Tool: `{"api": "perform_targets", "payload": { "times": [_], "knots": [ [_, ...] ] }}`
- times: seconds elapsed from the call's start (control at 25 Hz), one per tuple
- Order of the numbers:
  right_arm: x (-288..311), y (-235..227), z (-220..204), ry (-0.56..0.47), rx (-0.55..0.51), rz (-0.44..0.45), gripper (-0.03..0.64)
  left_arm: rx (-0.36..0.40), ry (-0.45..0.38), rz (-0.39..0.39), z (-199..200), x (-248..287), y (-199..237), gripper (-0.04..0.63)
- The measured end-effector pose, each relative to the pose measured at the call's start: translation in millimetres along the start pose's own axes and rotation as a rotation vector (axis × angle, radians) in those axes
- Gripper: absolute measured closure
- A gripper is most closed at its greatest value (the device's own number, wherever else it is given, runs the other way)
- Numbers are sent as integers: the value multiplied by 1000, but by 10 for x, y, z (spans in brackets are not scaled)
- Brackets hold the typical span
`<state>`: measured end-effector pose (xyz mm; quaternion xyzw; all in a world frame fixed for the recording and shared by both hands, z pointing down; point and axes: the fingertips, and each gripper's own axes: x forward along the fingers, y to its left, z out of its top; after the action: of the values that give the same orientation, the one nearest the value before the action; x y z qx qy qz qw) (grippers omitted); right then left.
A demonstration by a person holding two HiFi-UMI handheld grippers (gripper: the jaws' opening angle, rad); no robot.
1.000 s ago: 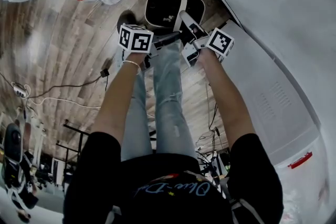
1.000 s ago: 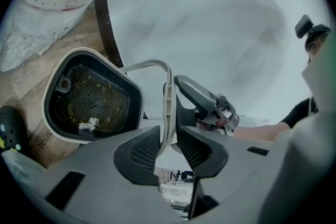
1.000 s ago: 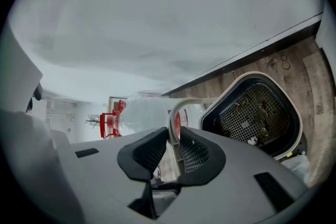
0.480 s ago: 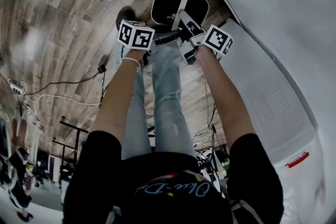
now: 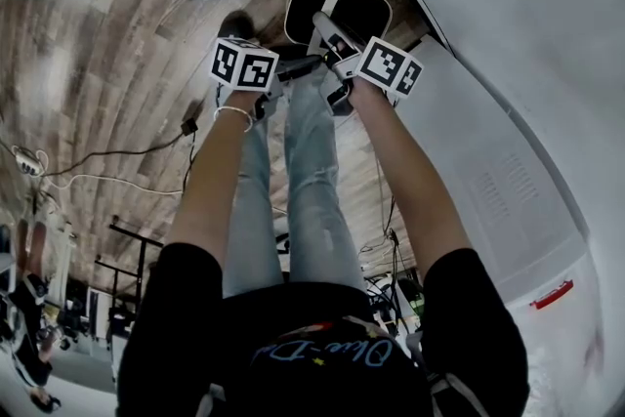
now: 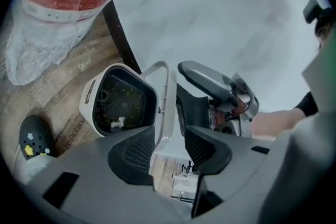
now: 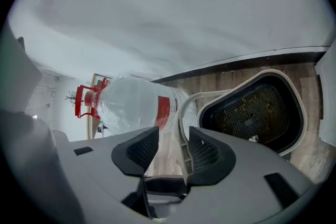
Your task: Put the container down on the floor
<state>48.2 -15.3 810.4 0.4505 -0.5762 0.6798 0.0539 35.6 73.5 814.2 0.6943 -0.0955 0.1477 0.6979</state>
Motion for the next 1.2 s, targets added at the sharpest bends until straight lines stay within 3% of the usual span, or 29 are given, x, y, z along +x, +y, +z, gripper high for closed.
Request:
{"api": "perform_targets", "payload": {
  "times": [0.16,0.4,0.96,1.08,1.2],
  "knots": [
    [-26,-27,-17,5,-17,-37,468,4,-8,40,24,-39,79,422],
    [-42,24,-75,3,0,-18,469,13,-25,144,45,-165,321,397],
    [-107,195,-25,-44,-7,45,472,-27,45,233,-50,-399,504,382],
    [-166,211,-51,-52,-19,42,500,-40,59,218,-136,-447,468,382],
    [-221,247,-79,-51,-60,41,554,-26,16,237,-108,-511,454,382]
  ]
}}
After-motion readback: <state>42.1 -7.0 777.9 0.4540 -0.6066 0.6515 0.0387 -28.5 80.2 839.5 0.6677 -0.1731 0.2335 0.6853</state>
